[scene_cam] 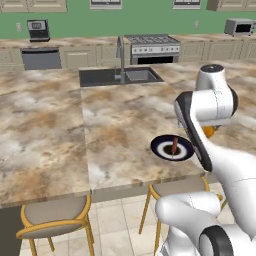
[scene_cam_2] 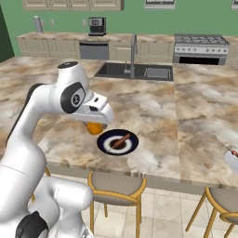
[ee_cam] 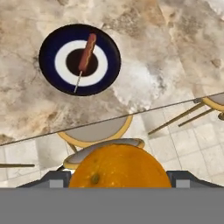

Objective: Pick up the orange and mango from the fridge and place one fruit on each plate on the dining counter.

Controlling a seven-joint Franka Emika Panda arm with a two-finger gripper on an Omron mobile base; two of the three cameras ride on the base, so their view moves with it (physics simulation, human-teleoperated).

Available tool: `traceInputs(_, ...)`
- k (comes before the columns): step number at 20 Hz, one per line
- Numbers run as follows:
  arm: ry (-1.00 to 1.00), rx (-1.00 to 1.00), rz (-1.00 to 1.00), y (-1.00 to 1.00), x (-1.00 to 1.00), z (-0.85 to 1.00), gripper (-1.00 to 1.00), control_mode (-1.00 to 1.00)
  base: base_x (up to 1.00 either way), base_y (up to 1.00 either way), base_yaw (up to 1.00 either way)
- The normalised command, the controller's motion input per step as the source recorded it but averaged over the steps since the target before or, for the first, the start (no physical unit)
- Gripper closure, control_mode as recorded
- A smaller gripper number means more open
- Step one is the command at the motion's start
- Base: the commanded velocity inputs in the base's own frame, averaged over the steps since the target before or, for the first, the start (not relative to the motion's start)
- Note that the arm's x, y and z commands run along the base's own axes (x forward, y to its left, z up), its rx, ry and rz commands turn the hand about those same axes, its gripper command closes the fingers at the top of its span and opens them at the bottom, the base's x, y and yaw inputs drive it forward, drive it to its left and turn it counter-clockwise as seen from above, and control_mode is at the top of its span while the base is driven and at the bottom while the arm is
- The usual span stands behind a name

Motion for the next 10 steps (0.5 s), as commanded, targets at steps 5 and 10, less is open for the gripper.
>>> traceInputs(5, 0.17, 0.05, 0.00, -0.19, 0.73, -0.72, 1.00, -1.00, 0.00, 0.00, 0.00)
traceInputs(10, 0.03, 0.10, 0.00, -0.30, 0.64, -0.80, 1.00, -1.00, 0.00, 0.00, 0.00)
